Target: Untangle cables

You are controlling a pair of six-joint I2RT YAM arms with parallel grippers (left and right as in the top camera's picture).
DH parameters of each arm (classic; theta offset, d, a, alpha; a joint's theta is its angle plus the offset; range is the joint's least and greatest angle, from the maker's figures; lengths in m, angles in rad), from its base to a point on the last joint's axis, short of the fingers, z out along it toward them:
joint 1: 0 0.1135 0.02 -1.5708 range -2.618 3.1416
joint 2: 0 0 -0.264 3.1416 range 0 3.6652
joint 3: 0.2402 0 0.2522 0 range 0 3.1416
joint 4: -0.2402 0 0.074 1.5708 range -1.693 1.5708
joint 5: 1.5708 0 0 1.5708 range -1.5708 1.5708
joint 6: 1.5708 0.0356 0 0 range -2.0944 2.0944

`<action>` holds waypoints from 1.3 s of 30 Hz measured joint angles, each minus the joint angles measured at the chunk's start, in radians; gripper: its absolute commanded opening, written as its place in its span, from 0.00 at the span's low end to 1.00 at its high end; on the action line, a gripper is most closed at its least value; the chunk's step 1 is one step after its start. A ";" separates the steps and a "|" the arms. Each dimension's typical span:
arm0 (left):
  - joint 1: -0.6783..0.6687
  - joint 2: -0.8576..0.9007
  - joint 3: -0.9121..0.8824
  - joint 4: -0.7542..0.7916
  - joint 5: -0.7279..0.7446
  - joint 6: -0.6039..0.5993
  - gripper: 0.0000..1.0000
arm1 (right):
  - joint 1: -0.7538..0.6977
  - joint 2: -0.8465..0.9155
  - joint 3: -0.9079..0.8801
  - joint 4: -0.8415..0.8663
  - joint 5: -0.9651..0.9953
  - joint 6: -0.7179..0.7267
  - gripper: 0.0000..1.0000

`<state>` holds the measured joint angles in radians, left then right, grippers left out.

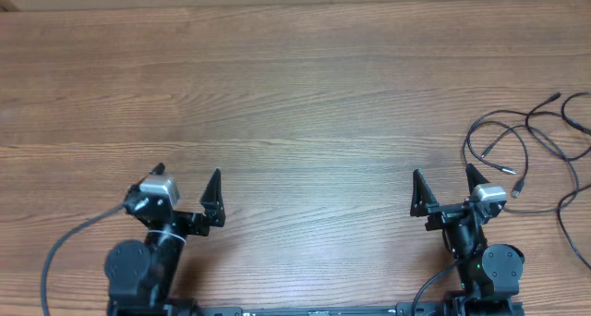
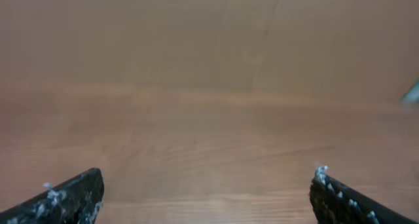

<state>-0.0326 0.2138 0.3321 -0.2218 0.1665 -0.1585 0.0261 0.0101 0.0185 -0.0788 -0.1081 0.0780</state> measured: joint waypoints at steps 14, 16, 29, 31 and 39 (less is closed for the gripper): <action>0.000 -0.198 -0.263 0.378 -0.030 0.000 1.00 | 0.000 0.000 0.000 0.000 0.000 0.000 1.00; 0.000 -0.198 -0.291 0.441 -0.056 0.002 1.00 | 0.000 0.000 0.000 0.000 0.000 0.000 1.00; 0.000 -0.201 -0.323 0.147 -0.134 0.064 0.99 | 0.000 0.000 0.000 0.000 0.000 0.000 1.00; 0.000 -0.201 -0.323 0.147 -0.134 0.065 1.00 | 0.000 0.000 0.000 0.000 0.000 0.000 1.00; 0.000 -0.201 -0.323 0.146 -0.134 0.065 1.00 | 0.000 0.000 0.000 0.001 0.000 0.000 1.00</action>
<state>-0.0326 0.0128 0.0086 -0.0753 0.0322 -0.0933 0.0257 0.0101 0.0185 -0.0780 -0.1081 0.0780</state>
